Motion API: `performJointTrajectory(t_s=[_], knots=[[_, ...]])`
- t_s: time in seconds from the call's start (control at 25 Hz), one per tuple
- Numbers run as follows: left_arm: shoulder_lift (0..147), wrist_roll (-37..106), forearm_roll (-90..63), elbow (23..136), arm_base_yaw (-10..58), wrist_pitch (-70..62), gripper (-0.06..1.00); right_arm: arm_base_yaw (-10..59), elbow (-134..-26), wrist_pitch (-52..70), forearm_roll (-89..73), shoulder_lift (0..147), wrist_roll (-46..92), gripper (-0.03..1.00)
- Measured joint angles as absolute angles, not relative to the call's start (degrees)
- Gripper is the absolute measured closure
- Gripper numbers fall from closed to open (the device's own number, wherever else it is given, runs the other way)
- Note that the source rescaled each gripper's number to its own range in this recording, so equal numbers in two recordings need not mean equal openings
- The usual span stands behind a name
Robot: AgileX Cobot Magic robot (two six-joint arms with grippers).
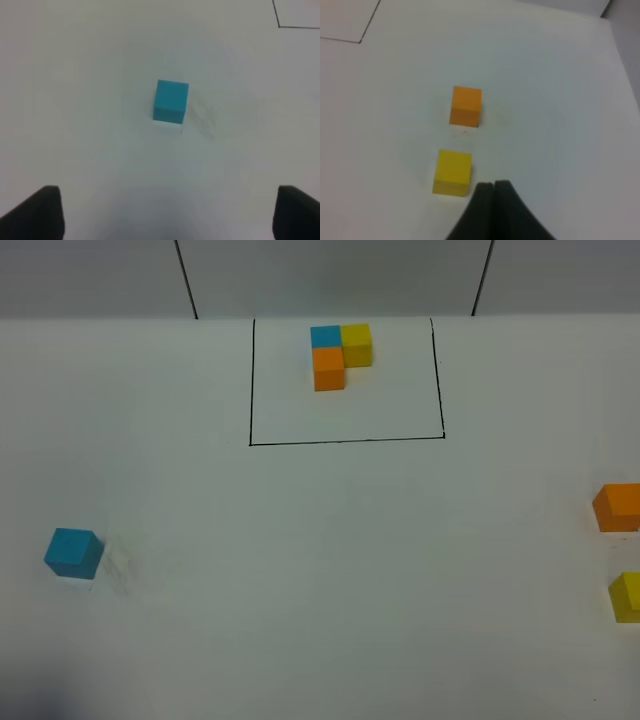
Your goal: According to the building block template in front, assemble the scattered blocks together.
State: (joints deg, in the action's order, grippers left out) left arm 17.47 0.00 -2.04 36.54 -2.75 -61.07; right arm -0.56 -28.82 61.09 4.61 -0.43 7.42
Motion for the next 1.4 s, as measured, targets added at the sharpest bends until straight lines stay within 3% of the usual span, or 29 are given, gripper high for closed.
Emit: performJointTrajectory(t_s=[0.84,1.4], knots=[[60.3,0.6,-2.2,39.4,-2.8,-45.8,0.03,-0.6,-28.8,61.1,4.6,-0.4,7.4,0.97],[81.1,5.0,-3.7,39.4,-0.7,-31.4,0.04,-0.6,-28.8,61.1,4.6,-0.4,7.4,0.97]])
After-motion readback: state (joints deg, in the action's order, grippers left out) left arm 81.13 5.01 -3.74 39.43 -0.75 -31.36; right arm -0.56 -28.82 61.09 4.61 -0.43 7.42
